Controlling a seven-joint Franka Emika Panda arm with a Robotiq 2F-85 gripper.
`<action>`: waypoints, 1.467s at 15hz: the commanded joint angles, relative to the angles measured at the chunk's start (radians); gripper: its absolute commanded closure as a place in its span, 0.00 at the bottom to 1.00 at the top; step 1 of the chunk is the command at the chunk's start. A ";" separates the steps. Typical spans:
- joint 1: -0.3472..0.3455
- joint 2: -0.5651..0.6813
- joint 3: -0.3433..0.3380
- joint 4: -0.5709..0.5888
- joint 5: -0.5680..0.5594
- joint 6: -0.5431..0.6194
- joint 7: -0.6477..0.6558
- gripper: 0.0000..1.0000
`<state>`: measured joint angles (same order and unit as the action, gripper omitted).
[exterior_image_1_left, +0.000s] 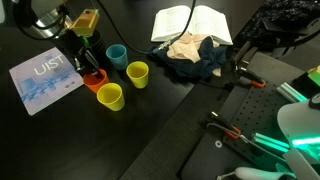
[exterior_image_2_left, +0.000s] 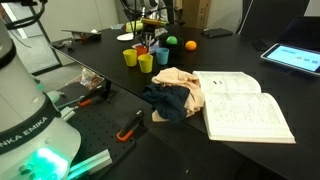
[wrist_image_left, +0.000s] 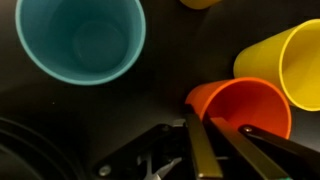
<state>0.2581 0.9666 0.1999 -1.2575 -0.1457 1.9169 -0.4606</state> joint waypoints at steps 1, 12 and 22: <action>-0.003 -0.023 0.000 0.014 -0.007 -0.023 0.011 0.99; -0.018 -0.102 -0.066 0.068 -0.050 -0.139 0.024 0.99; -0.042 -0.085 -0.107 0.164 -0.092 -0.255 0.026 0.99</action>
<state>0.2195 0.8768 0.0932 -1.1421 -0.2182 1.7113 -0.4450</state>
